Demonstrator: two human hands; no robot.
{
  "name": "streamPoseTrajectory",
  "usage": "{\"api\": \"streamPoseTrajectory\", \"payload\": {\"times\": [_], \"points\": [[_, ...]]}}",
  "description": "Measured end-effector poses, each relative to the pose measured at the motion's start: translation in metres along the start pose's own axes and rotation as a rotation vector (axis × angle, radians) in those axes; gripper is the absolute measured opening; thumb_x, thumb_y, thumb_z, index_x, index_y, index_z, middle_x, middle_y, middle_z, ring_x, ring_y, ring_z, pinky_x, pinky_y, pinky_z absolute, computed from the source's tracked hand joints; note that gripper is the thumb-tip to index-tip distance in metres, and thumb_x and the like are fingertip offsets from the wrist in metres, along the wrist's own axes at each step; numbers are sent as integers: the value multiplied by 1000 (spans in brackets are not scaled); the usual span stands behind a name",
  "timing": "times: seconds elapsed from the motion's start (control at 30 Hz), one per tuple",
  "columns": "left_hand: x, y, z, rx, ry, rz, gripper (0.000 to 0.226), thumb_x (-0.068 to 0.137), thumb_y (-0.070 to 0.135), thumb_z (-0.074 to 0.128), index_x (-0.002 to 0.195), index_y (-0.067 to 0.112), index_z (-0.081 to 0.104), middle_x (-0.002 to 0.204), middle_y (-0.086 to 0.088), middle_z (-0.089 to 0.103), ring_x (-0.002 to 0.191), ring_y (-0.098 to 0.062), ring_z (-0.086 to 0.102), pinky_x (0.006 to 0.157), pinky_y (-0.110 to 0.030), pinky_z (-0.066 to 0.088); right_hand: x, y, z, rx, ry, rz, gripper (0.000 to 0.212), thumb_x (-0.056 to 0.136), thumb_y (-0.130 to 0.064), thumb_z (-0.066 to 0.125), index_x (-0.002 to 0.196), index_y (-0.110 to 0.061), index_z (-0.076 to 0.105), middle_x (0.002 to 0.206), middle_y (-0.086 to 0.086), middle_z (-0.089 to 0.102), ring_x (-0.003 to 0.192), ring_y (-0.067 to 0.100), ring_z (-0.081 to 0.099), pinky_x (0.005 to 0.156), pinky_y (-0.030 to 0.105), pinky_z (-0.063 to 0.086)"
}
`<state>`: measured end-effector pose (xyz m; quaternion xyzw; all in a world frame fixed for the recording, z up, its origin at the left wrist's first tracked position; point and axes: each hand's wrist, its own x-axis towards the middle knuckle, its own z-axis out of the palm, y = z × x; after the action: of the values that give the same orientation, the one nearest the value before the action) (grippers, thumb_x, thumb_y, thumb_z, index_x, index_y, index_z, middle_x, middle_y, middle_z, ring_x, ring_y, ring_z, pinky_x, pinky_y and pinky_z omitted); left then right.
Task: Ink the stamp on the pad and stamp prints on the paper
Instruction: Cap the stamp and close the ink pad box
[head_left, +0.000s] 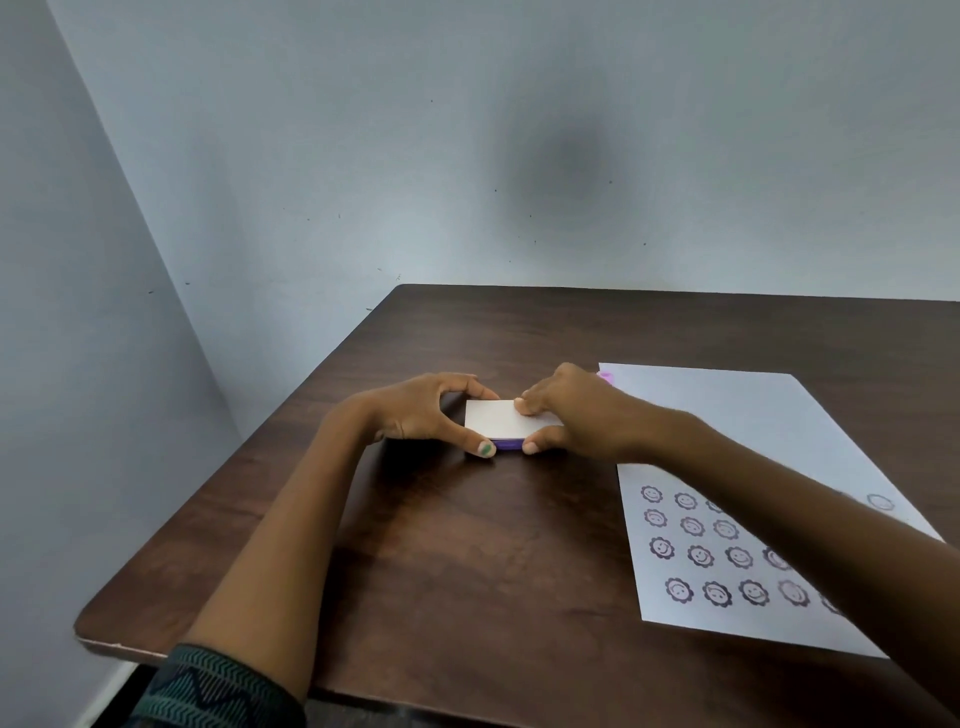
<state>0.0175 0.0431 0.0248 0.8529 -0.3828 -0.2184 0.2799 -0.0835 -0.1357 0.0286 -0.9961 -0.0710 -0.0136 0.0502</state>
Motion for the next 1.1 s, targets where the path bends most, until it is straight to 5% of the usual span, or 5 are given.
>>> {"api": "streamPoseTrajectory", "payload": {"times": [0.13,0.43,0.57,0.7,1.1], "points": [[2,6,5,18,3,9,59,76,31,75,129,30,51,120,17,39,111,-4,36,74,-4,27,-11,-8,11,-131,110,-28,47,92,-35,46,132,-12,44,132,11,43,113,25,38,98,38,37],[9,23,40,-14,167,75,47,83,28,64,128,20,53,130,2,56,116,-12,51,91,-20,39,-29,-23,28,-69,341,-44,22,91,-11,44,106,-4,59,118,17,56,102,28,50,83,38,45],[1,18,55,209,293,114,65,82,50,40,139,20,43,147,0,42,138,-15,32,115,-36,22,-32,-24,30,-27,364,-30,22,89,-4,41,103,-3,58,115,17,57,102,27,49,79,34,41],[-10,19,73,415,407,119,50,99,35,31,147,20,28,155,3,26,145,-15,14,117,-34,3,-34,-27,29,-6,365,9,25,91,-5,37,108,-2,56,113,16,58,103,27,50,91,39,38],[-12,17,77,319,376,160,49,99,11,33,147,12,23,157,-4,19,146,-17,9,117,-23,5,-33,-12,31,58,258,17,29,89,-6,43,114,-2,55,121,16,58,110,28,52,100,44,41]]}}
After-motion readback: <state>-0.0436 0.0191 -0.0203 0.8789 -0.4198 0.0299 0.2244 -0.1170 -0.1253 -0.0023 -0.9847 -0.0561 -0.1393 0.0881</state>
